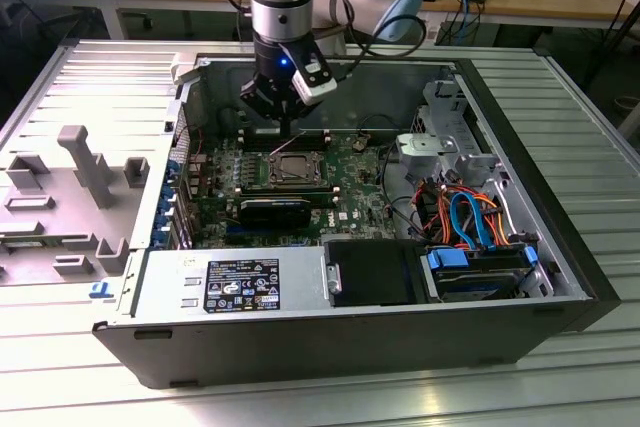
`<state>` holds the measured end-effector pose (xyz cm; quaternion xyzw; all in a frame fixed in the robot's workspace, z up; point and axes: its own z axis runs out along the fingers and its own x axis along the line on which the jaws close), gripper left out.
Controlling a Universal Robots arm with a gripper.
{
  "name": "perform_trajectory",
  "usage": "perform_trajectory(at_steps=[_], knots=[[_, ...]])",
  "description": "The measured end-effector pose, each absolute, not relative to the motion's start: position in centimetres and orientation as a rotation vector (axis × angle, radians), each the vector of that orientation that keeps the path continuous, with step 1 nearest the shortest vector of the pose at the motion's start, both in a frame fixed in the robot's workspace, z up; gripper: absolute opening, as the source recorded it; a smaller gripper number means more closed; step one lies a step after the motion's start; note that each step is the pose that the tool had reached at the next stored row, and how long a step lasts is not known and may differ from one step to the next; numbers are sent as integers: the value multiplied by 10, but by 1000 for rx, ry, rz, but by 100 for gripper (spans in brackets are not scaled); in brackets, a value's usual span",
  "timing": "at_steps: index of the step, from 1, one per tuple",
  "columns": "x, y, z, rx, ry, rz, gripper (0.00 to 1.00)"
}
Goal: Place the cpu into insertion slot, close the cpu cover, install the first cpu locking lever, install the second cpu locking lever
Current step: 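Install the first cpu locking lever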
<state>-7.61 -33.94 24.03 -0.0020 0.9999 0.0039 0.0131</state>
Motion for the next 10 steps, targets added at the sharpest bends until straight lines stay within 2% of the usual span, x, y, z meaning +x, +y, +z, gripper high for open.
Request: perform_trajectory(at_steps=[5,10], knots=[[-74,-337,239,26,3115,-21,11],[-73,-335,237,32,3115,-22,11]])
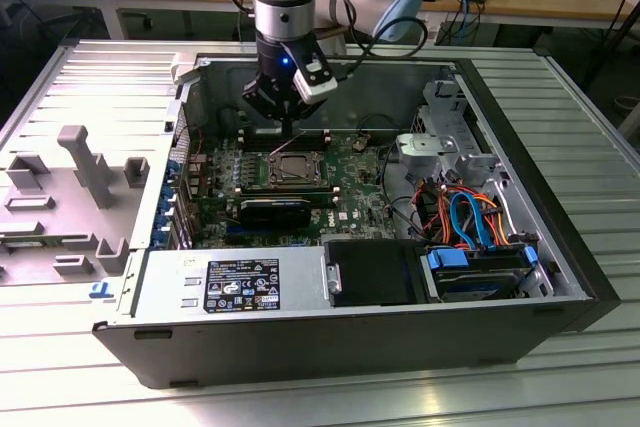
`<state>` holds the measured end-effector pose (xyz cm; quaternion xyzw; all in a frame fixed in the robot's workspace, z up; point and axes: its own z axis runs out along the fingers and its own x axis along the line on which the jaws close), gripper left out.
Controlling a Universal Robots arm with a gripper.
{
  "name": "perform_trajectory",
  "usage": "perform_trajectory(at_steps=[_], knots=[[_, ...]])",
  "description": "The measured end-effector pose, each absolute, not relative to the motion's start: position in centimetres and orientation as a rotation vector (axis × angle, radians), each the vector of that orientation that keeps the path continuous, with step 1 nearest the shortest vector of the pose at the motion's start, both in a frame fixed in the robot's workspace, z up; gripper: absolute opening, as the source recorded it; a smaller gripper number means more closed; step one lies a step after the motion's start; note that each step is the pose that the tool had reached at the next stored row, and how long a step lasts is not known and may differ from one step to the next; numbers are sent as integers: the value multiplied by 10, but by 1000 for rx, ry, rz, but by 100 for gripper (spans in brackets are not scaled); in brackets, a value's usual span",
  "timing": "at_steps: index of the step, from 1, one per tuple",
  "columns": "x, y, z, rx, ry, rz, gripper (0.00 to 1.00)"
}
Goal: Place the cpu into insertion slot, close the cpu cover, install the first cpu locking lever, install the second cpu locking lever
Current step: 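Install the first cpu locking lever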
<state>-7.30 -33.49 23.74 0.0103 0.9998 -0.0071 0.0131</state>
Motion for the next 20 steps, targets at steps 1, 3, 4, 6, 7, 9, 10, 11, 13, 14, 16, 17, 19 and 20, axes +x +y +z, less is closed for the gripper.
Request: perform_trajectory(at_steps=[1,3,4,6,7,9,10,11,13,14,16,17,19,20], knots=[[-72,-335,237,33,3115,-23,11],[-71,-335,236,34,3115,-23,11],[-71,-335,236,34,3115,-23,11],[-71,-335,235,34,3115,-23,11],[-71,-334,235,34,3115,-23,11],[-71,-334,234,34,3115,-23,11],[-70,-334,233,34,3115,-23,11],[-70,-334,233,34,3115,-23,11],[-69,-333,232,34,3115,-23,11],[-68,-333,232,34,3115,-23,11],[-67,-332,231,34,3115,-23,11],[-66,-332,231,34,3115,-23,11],[-64,-332,230,34,3115,-23,11],[-63,-332,229,34,3115,-23,11]])
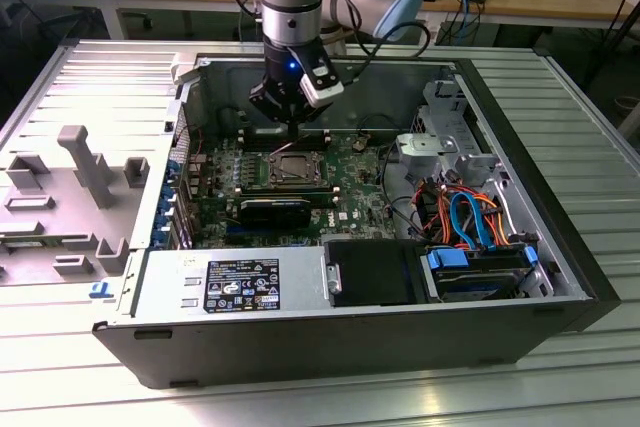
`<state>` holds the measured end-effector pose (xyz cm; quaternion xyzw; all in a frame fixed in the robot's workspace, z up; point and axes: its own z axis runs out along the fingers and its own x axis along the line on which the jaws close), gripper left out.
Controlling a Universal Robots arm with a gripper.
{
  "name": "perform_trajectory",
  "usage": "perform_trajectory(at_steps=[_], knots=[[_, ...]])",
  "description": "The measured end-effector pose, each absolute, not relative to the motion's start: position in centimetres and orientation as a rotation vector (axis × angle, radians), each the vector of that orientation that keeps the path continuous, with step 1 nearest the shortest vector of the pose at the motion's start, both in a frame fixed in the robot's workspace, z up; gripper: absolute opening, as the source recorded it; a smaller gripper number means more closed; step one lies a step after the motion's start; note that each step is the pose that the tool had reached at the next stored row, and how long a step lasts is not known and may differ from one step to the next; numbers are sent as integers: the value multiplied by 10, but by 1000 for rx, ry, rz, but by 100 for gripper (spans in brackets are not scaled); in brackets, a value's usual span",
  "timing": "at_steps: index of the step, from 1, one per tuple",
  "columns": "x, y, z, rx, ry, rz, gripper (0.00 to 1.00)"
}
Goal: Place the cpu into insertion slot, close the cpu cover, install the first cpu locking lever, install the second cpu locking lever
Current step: 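Install the first cpu locking lever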
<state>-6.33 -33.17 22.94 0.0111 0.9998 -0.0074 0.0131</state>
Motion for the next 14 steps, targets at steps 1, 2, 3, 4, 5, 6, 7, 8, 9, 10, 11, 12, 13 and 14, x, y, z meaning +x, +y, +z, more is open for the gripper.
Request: perform_trajectory(at_steps=[1,2,3,4,5,6,7,8,9,10,11,12,13,14], knots=[[-62,-332,229,34,3115,-23,11],[-61,-331,228,34,3115,-23,11],[-60,-331,228,34,3115,-23,11],[-59,-331,227,34,3115,-23,11],[-58,-331,226,34,3115,-24,11],[-57,-330,225,34,3115,-27,11],[-56,-330,224,34,3115,-27,11],[-56,-330,224,34,3115,-27,11],[-56,-330,222,35,3115,-27,11],[-56,-330,221,34,3115,-27,11],[-55,-330,220,34,3115,-27,11],[-55,-330,220,34,3115,-28,11],[-55,-330,219,34,3115,-28,11],[-55,-330,219,34,3115,-29,11]])
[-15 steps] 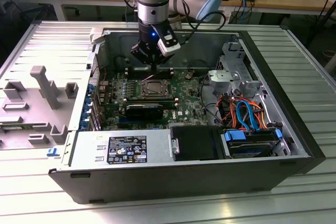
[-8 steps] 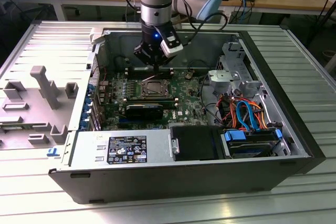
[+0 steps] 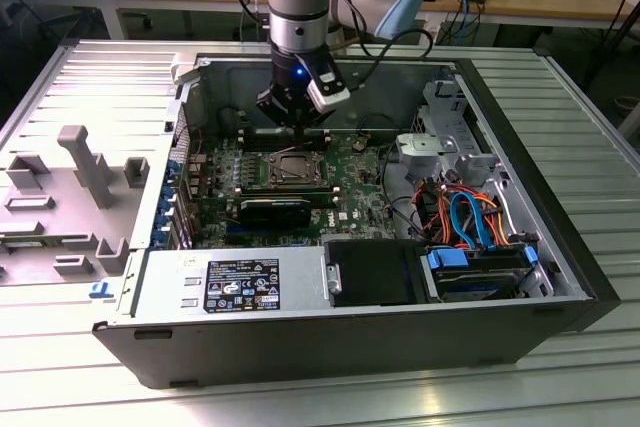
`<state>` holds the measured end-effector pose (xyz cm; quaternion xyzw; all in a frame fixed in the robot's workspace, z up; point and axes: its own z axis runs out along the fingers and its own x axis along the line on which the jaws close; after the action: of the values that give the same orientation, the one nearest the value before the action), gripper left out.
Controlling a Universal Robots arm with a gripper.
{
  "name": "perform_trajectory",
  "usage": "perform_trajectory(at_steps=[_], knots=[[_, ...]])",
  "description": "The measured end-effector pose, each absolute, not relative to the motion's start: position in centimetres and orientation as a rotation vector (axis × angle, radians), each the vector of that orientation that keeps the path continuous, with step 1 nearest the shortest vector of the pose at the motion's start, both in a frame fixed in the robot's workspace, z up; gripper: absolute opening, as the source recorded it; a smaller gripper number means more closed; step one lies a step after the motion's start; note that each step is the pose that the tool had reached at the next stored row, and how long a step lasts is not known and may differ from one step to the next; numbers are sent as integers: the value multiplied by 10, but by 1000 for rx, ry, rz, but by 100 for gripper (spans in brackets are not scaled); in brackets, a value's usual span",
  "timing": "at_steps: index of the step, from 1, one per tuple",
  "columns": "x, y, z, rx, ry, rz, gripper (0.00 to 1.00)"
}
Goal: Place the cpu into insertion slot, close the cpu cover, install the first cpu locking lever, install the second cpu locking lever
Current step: 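Install the first cpu locking lever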
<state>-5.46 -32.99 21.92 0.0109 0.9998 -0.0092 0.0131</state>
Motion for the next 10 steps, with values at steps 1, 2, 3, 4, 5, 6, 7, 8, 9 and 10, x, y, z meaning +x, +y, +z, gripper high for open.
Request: perform_trajectory(at_steps=[1,2,3,4,5,6,7,8,9,10], knots=[[-54,-330,219,34,3115,-29,11],[-54,-330,219,33,3115,-29,11],[-54,-330,218,32,3115,-28,11],[-53,-330,218,30,3115,-29,11],[-53,-330,218,30,3115,-29,11],[-53,-330,218,30,3115,-29,11],[-52,-330,217,30,3115,-29,11],[-52,-330,217,30,3115,-29,11],[-51,-330,216,30,3115,-29,11],[-51,-330,216,30,3115,-29,11]])
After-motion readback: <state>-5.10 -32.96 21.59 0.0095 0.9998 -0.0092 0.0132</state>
